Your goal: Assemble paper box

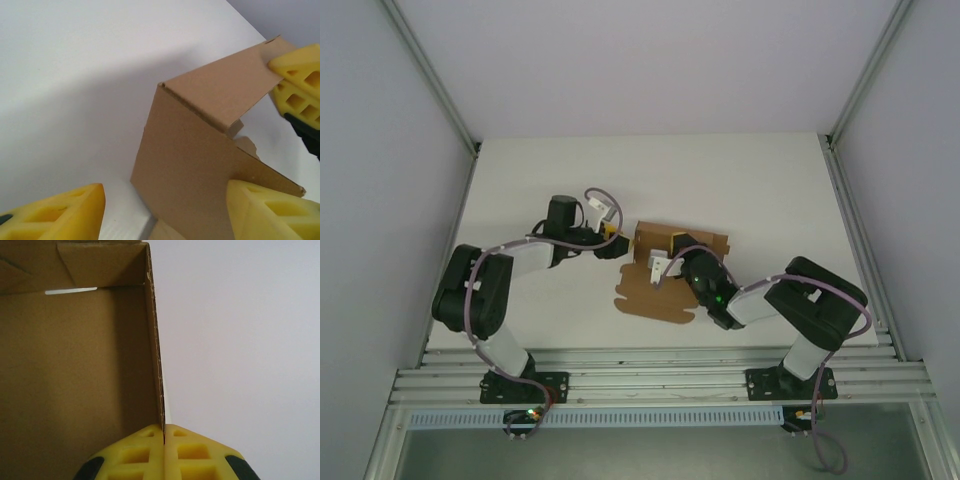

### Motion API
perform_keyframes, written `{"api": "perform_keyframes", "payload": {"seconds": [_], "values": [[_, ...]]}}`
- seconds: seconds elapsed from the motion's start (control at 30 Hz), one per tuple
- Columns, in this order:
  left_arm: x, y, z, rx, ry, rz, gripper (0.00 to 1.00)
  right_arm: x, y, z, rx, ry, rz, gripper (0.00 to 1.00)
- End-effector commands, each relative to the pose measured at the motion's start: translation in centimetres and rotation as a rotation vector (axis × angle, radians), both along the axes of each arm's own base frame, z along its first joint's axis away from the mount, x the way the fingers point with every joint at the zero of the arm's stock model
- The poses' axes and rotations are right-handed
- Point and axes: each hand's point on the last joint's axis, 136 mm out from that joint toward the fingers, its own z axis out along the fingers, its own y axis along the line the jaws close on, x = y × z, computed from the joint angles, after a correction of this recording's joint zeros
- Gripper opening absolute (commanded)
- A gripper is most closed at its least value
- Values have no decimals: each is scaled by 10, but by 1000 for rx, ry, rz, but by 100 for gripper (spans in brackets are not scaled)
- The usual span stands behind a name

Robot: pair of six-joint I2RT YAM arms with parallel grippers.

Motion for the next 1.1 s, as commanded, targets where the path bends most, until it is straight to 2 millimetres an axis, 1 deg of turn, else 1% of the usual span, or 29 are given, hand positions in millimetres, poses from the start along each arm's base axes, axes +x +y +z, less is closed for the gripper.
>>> {"api": "perform_keyframes", "payload": {"seconds": [0.0, 0.07, 0.17, 0.2, 0.37, 0.47, 0.53, 0.6, 0.7, 0.77, 0.8, 0.9, 1.03, 1.07], "values": [[14, 2, -2, 5, 3, 27, 64, 8, 18, 29, 8, -110, 77, 0], [17, 6, -11, 32, 28, 47, 61, 8, 20, 22, -42, -121, 95, 0], [16, 9, -20, 48, 44, 61, 61, 5, 17, -1, -121, -101, 87, 0], [15, 10, -24, 62, 49, 69, 60, 4, 17, -6, -125, -91, 80, 0], [4, 16, -38, 90, 73, 79, 59, -2, 19, -6, -106, -85, 88, 0], [4, 20, -42, 101, 81, 102, 59, -2, 17, -8, -118, -84, 83, 0], [6, 20, -39, 74, 88, 116, 59, -3, 17, -6, -117, -87, 82, 0], [8, 20, -26, 29, 88, 132, 62, -2, 18, -1, -115, -99, 83, 0], [12, 22, -3, -15, 18, 164, 66, -3, 18, 3, -116, -109, 87, 0], [9, 22, 5, -22, -8, 151, 66, -5, 18, 3, -123, -111, 90, 0], [8, 22, 7, -20, -15, 139, 66, -5, 19, 3, -137, -116, 89, 0], [9, 23, 2, 3, 13, 140, 65, -5, 21, 6, -168, -135, 88, 0], [10, 28, -7, 20, 39, 168, 64, -7, 22, 19, -129, -154, 97, 0], [9, 28, -7, 14, 45, 166, 64, -9, 22, 19, -125, -149, 100, 0]]}}
